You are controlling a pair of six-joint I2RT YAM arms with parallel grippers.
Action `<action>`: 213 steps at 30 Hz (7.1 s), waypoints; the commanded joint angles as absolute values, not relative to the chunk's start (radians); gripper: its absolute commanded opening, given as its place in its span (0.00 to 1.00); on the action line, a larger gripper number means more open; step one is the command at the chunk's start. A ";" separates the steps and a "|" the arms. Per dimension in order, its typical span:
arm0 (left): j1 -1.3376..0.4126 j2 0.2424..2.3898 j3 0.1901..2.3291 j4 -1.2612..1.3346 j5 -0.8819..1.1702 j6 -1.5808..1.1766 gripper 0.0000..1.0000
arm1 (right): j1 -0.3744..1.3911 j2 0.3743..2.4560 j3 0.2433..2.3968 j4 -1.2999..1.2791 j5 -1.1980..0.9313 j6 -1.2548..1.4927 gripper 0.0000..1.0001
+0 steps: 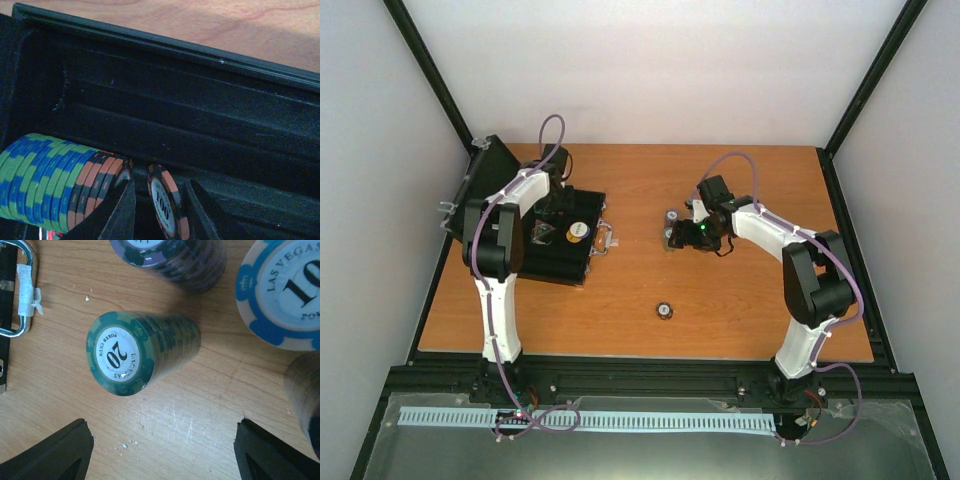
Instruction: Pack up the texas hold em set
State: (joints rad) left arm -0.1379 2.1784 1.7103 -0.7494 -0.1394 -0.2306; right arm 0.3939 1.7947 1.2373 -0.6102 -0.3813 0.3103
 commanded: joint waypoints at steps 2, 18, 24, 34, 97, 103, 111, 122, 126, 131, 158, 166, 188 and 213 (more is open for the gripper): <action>-0.140 2.164 1.747 -0.754 -0.165 -0.217 0.38 | 0.388 1.816 1.264 -0.615 -0.398 0.292 0.79; -0.138 2.139 1.761 -0.768 -0.181 -0.222 0.48 | 0.388 1.819 1.264 -0.620 -0.400 0.279 0.79; -0.140 2.131 1.765 -0.771 -0.187 -0.227 0.44 | 0.388 1.821 1.261 -0.621 -0.397 0.278 0.79; -0.139 2.123 1.766 -0.791 -0.246 -0.225 0.44 | 0.388 1.821 1.262 -0.620 -0.396 0.278 0.79; -0.207 2.215 1.820 -0.855 -0.375 -0.167 0.77 | 0.388 1.825 1.271 -0.632 -0.394 0.274 0.79; -0.207 2.228 1.828 -0.860 -0.419 -0.165 0.77 | 0.388 1.829 1.273 -0.633 -0.395 0.275 0.79; -0.207 2.237 1.833 -0.869 -0.459 -0.163 0.77 | 0.388 1.835 1.281 -0.634 -0.398 0.275 0.79; -0.207 2.228 1.838 -0.879 -0.515 -0.167 0.77 | 0.388 1.832 1.276 -0.633 -0.397 0.275 0.79; -0.207 2.224 1.840 -0.884 -0.554 -0.173 0.77 | 0.388 1.830 1.274 -0.634 -0.396 0.272 0.79; -0.206 2.226 1.842 -0.888 -0.570 -0.176 0.77 | 0.387 1.829 1.275 -0.636 -0.397 0.269 0.79; -0.223 2.267 1.904 -0.901 -0.412 -0.158 0.78 | 0.388 1.846 1.293 -0.645 -0.396 0.263 0.79; -0.225 2.288 1.904 -0.909 -0.458 -0.158 0.78 | 0.388 1.857 1.305 -0.648 -0.398 0.267 0.79; -0.224 2.304 1.889 -0.909 -0.578 -0.158 0.81 | 0.388 1.849 1.307 -0.653 -0.398 0.272 0.79; -0.225 2.236 1.864 -0.904 -0.679 -0.153 0.83 | 0.388 1.825 1.274 -0.643 -0.398 0.264 0.79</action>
State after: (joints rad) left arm -0.2314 2.2917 1.8587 -0.9138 -0.6155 -0.1654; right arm 0.3939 1.8465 1.2839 -0.6537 -0.4000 0.2752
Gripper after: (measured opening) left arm 0.830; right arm 0.788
